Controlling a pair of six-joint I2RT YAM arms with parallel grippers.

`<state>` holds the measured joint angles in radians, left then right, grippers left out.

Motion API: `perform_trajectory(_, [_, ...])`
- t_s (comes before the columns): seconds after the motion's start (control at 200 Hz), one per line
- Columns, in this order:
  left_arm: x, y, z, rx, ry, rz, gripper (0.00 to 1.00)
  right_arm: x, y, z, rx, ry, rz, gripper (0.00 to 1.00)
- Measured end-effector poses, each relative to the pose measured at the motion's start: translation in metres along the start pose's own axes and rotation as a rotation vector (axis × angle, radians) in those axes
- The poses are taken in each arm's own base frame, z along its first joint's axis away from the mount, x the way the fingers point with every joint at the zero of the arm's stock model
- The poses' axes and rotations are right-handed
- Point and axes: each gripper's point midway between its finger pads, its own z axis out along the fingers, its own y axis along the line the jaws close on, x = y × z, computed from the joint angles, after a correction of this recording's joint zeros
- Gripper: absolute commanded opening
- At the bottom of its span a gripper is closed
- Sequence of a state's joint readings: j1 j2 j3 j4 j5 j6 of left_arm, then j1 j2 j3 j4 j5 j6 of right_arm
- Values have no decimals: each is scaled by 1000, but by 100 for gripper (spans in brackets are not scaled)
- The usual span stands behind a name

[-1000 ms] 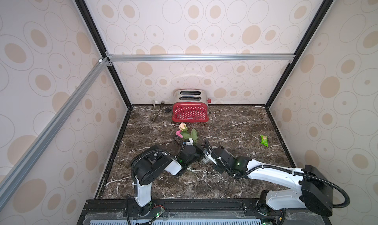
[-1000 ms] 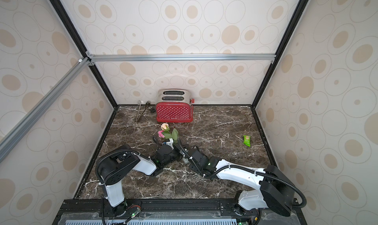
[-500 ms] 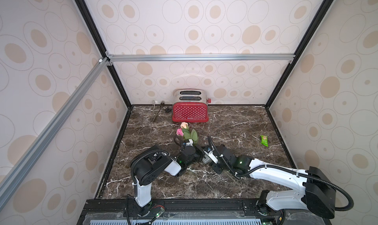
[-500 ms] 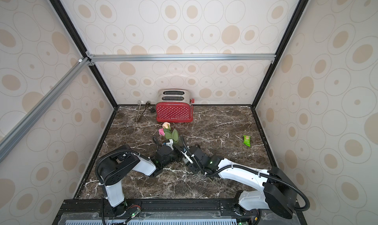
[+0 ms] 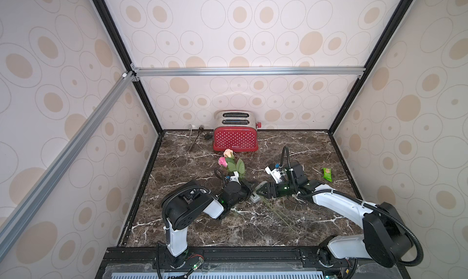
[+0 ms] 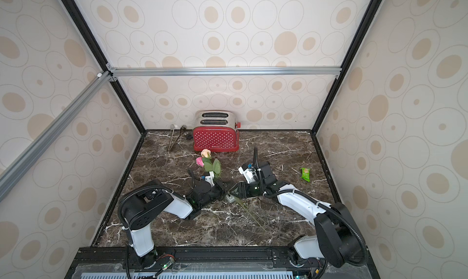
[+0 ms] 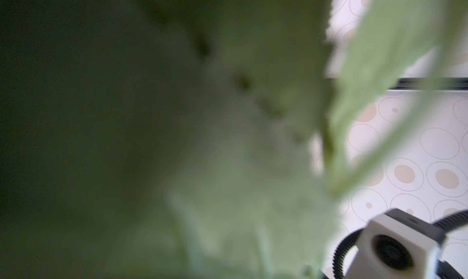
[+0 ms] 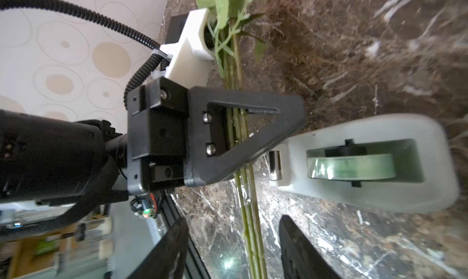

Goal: Wrap bouquets with tape
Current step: Wrap the tape around the bouquet.

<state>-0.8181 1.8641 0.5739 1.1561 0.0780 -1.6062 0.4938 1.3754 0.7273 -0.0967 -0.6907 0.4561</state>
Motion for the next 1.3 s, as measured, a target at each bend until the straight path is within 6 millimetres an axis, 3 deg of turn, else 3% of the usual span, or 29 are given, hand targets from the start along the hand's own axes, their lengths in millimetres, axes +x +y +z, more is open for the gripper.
perform_trajectory(0.255, [0,-3,0,11,-1,3,0,16,-7,15,-63,93,101,43])
perform_trajectory(0.42, [0,-3,0,11,0,4,0,27,-11,19,-82,124,134,39])
perform_trajectory(0.565, [0,-3,0,12,1,6,0,22,-10,17,-103,107,132,37])
perform_trajectory(0.83, [0,-3,0,13,2,7,0,14,-13,13,-133,80,155,21])
perform_trajectory(1.066, [0,-4,0,15,2,11,0,16,-12,19,-180,99,182,26])
perform_trajectory(1.186, [0,-4,0,15,2,11,0,19,-11,21,-198,111,198,17])
perform_trajectory(1.301, [1,-3,0,12,4,8,0,18,-6,20,-225,110,173,0])
